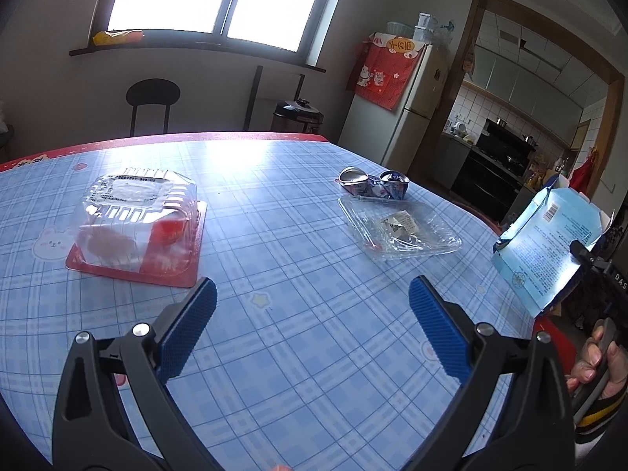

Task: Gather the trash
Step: 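Hold the box raised with the right tool while the left tool reaches the clear plastic tray, then grasp the clear plastic tray with the left tool and lift it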

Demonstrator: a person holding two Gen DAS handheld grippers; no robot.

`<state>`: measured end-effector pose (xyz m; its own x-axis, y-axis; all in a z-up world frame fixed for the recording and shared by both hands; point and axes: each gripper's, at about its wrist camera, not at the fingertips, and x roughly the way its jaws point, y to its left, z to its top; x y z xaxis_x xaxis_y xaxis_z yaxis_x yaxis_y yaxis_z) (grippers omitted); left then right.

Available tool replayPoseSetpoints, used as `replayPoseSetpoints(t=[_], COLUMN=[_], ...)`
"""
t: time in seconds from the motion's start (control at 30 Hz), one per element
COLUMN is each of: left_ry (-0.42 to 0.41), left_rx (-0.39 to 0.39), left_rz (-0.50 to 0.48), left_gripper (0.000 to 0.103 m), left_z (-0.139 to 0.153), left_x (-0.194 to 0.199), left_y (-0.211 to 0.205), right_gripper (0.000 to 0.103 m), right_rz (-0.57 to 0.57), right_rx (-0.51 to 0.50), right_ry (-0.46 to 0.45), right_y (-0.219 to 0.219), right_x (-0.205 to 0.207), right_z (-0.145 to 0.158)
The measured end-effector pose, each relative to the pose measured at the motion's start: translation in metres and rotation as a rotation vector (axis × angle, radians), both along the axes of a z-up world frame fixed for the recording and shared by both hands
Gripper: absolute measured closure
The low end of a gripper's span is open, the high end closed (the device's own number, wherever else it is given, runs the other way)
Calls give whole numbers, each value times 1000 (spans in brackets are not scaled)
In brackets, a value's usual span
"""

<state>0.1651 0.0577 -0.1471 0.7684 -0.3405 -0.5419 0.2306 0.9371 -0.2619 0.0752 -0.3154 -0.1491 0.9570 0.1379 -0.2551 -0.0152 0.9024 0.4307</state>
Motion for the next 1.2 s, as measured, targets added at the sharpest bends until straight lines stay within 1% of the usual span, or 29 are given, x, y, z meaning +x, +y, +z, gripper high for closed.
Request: replayPoseSetpoints(t=[0.1, 0.27, 0.33, 0.37, 0.43, 0.5, 0.53, 0.57, 0.6, 0.73, 0.8, 1.0, 1.2], left_ry=[6, 32, 58, 71, 96, 119, 132, 143, 149, 189, 218, 273, 253], left_rx=[42, 67, 53, 44, 24, -13, -29, -43, -51, -92, -102, -116, -31], left_rz=[17, 24, 22, 20, 5, -39, -58, -73, -77, -74, -64, -28, 19], left_gripper=[10, 16, 17, 20, 24, 31, 34, 39, 43, 51, 58, 63, 62], left_z=[-1, -1, -2, -2, -1, -1, -1, -1, -1, -5, -9, -24, -29], left_x=[-1, 3, 10, 14, 24, 36, 43, 51, 58, 90, 105, 139, 154], left_y=[-7, -17, -22, -25, -33, -44, -50, -56, -61, -78, -85, -100, -112], right_gripper=[70, 70, 70, 70, 70, 70, 70, 70, 70, 70, 70, 70, 70], right_rz=[-4, -31, -49, -56, -51, -45, -43, -41, -39, -29, -27, -23, -22], right_rx=[-26, -65, -94, -102, -78, -56, -46, -38, -35, -41, -40, -16, -10], right_ry=[-38, -88, -110, -116, -132, -136, -134, -133, -133, -132, -128, -118, -113], right_y=[4, 9, 11, 11, 6, 2, 1, -1, -1, 0, 0, -5, -6], right_x=[8, 12, 9, 8, 6, 6, 6, 7, 7, 9, 10, 14, 15], right_z=[0, -8, -10, -11, -12, -13, -14, -14, -14, -14, -15, -18, -18])
